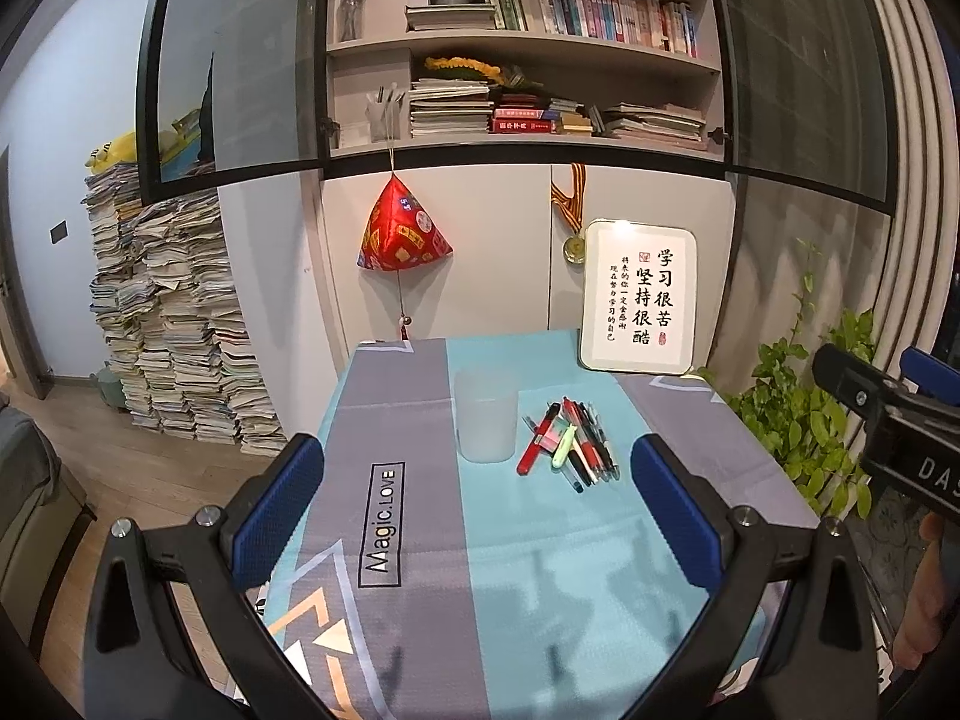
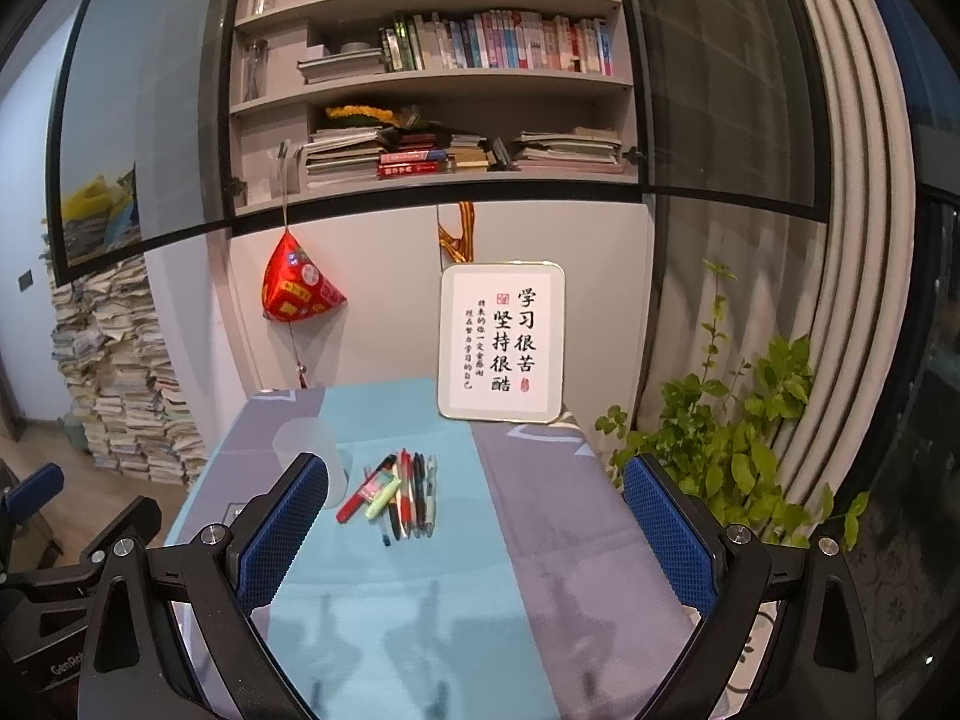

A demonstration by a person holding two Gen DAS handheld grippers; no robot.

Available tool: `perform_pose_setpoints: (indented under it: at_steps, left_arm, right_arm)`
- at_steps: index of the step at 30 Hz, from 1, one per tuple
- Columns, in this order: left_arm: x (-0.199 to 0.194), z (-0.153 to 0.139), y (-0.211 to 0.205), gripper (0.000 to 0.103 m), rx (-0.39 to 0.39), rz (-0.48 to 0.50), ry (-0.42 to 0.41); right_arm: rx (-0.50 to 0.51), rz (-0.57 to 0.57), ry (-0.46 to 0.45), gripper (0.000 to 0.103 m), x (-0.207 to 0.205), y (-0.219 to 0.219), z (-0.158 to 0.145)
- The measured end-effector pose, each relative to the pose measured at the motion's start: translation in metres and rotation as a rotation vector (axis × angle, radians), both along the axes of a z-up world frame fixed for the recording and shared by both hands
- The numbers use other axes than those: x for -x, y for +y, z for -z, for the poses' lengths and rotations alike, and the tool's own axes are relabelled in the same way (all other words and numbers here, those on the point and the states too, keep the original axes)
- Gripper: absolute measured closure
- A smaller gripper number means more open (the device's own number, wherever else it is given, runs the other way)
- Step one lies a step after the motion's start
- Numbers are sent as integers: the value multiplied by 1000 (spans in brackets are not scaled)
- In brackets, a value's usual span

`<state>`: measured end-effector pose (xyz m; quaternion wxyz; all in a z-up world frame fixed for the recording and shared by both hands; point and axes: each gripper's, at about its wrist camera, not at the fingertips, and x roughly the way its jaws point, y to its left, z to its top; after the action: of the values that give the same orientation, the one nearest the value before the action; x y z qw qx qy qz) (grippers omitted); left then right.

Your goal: Organize stationery

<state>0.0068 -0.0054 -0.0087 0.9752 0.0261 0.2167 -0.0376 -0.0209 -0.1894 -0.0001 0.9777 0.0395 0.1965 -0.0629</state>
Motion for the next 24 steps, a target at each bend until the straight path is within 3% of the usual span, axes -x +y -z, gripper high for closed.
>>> perform_pose_setpoints:
  at_steps: [24]
  left_arm:
    - [0,4,-2,1,-10,-5,8]
  right_arm:
    - [-5,1,11,4,-1,-1,4]
